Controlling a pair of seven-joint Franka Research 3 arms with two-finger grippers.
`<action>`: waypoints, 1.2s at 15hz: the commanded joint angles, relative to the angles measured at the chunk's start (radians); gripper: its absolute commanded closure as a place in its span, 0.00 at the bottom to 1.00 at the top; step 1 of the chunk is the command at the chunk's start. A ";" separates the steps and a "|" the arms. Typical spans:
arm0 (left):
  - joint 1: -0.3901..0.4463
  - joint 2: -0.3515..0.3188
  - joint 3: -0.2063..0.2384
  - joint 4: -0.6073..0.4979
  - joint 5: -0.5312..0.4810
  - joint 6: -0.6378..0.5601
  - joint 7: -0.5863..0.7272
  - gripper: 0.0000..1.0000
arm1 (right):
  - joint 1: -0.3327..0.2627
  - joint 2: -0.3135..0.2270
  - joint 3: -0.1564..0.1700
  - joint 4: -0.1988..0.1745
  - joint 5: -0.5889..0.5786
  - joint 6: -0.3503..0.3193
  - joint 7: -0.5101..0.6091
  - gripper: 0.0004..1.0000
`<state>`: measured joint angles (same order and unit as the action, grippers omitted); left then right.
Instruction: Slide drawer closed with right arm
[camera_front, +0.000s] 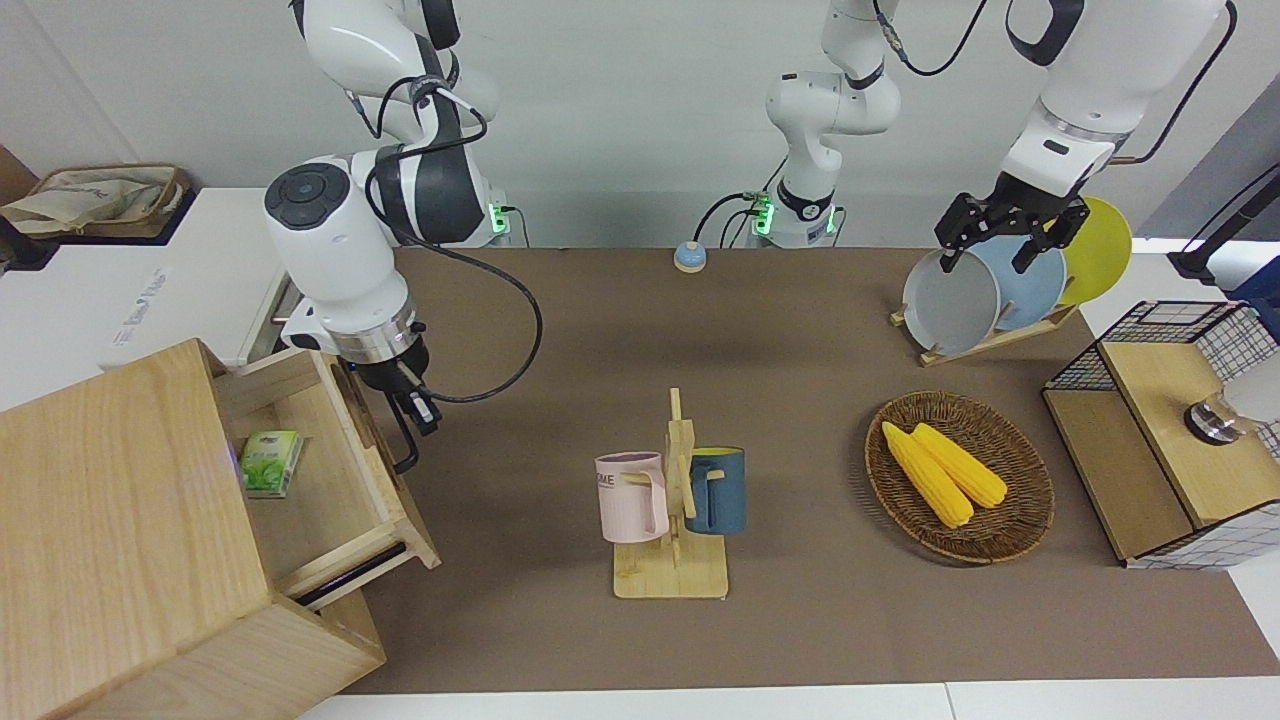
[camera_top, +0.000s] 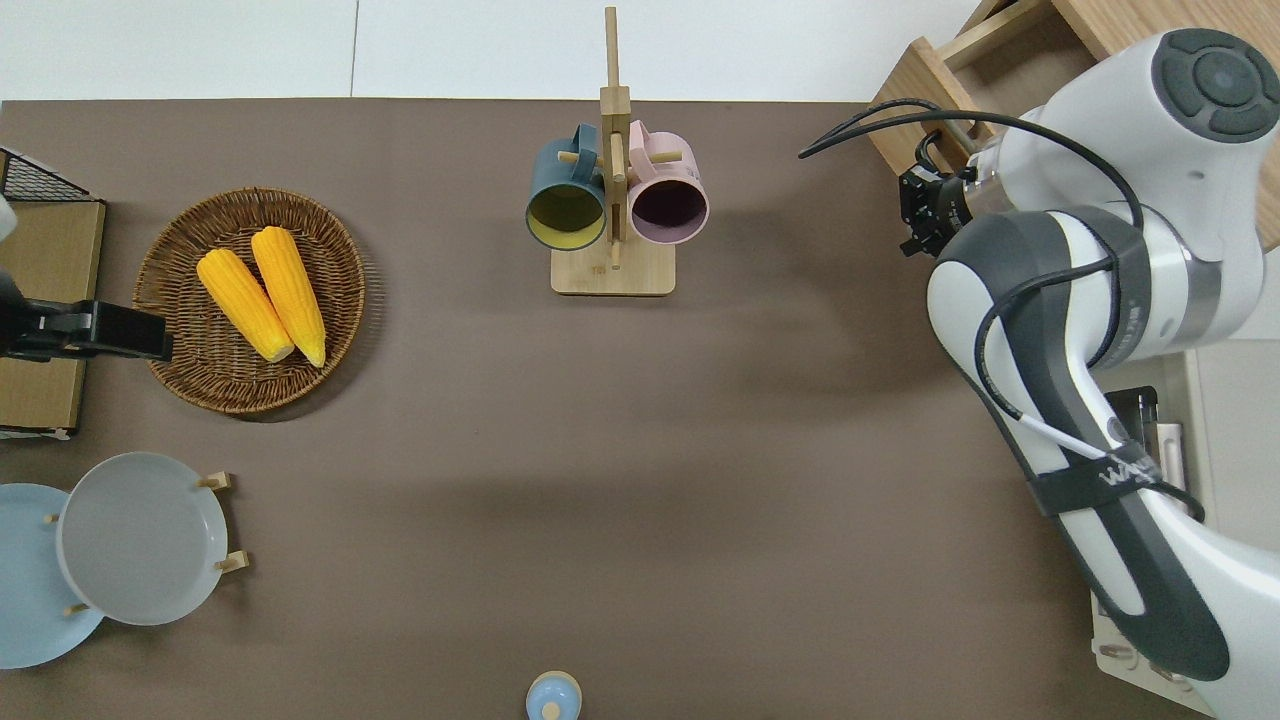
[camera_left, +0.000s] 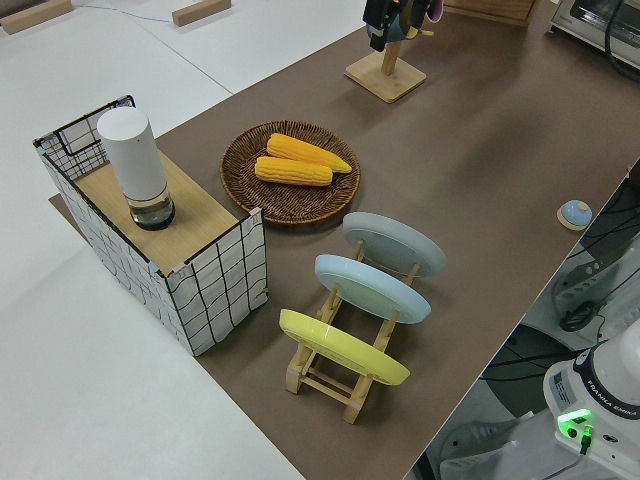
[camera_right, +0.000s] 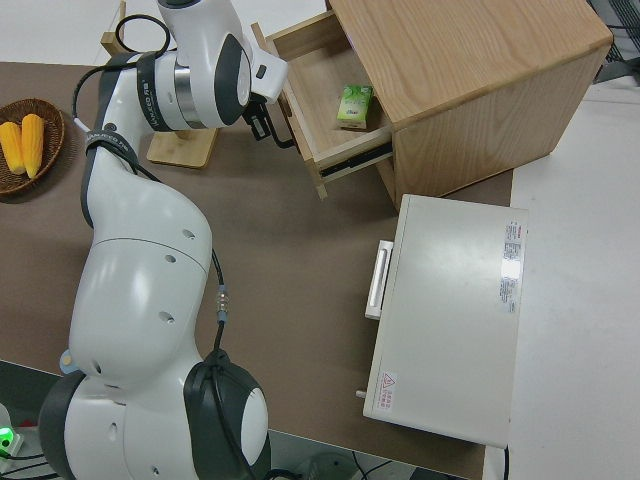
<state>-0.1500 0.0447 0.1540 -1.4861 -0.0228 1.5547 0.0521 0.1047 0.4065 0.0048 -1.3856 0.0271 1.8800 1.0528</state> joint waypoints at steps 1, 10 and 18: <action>-0.017 0.012 0.016 0.020 0.014 0.001 0.006 0.00 | -0.066 0.014 0.011 0.025 0.045 -0.009 -0.109 1.00; -0.017 0.012 0.016 0.020 0.014 0.001 0.006 0.00 | -0.174 0.012 0.011 0.025 0.076 -0.019 -0.270 1.00; -0.017 0.012 0.016 0.020 0.014 0.001 0.006 0.00 | -0.235 0.011 0.011 0.026 0.112 -0.012 -0.390 1.00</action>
<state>-0.1500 0.0447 0.1540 -1.4861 -0.0228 1.5547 0.0521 -0.0861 0.4052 0.0091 -1.3856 0.1085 1.8598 0.7335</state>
